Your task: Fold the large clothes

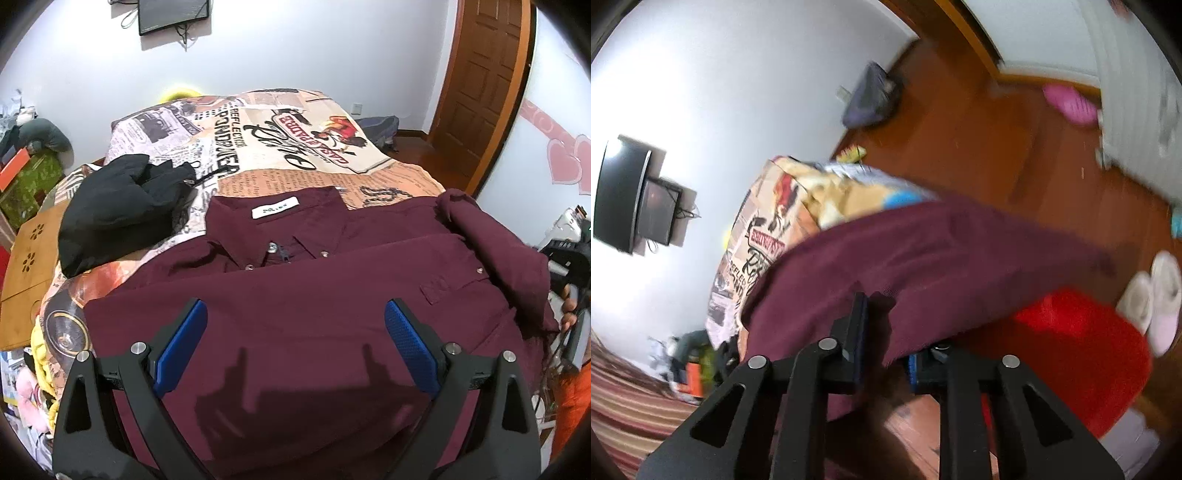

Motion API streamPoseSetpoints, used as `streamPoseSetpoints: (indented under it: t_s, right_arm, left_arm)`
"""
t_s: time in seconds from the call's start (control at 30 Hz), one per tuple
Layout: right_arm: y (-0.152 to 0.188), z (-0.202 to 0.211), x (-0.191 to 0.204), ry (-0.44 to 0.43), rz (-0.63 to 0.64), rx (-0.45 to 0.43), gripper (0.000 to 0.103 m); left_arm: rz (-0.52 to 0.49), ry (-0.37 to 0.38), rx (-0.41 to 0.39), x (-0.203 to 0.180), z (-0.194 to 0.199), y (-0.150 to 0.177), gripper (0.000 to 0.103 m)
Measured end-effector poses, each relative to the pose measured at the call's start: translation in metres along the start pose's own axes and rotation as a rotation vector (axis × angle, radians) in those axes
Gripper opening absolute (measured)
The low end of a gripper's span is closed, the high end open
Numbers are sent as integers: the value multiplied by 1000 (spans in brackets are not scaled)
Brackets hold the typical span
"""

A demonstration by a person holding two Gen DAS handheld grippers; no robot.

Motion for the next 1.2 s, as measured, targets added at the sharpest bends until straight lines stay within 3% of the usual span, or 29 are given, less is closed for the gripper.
streamPoseSetpoints:
  t_s: [0.13,0.37,0.53,0.7,0.8,0.9,0.97,1.07,1.2]
  right_arm:
    - [-21,24,37,-47,108,-56,10]
    - [-24,72,159,-176,411,-128,8]
    - [35,77,256,-305,637,-36,8]
    - [141,44,315,-368,874,165,8]
    - [209,-3,309,-305,969,343,10]
    - [274,-51,275,-219,1032,561,10]
    - [299,-63,253,-167,1062,637,12]
    - [312,-69,233,-107,1106,683,12]
    - [304,-57,228,-94,1109,687,13]
  left_arm:
    - [8,-12,-22,10,8,-3,97]
    - [58,-20,-73,35,26,-7,97]
    - [105,-16,-98,59,42,-8,97]
    - [137,-69,-142,96,65,-3,97]
    - [183,-73,-135,115,72,7,97]
    - [233,-87,-117,136,75,23,97]
    - [257,-104,-97,148,73,35,97]
    - [266,-121,-59,155,67,51,97]
    - [239,-139,-33,150,59,55,97]
Point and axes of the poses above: each gripper's, at about its wrist camera, not at the fingertips, and z roughly against the way its jaws point, x to its left, y to its underside, the point moved 9 cm from there along -z, roughly the way its jaws point, and after that the axes turned 3 degrees about z, right-handed, at the moved point
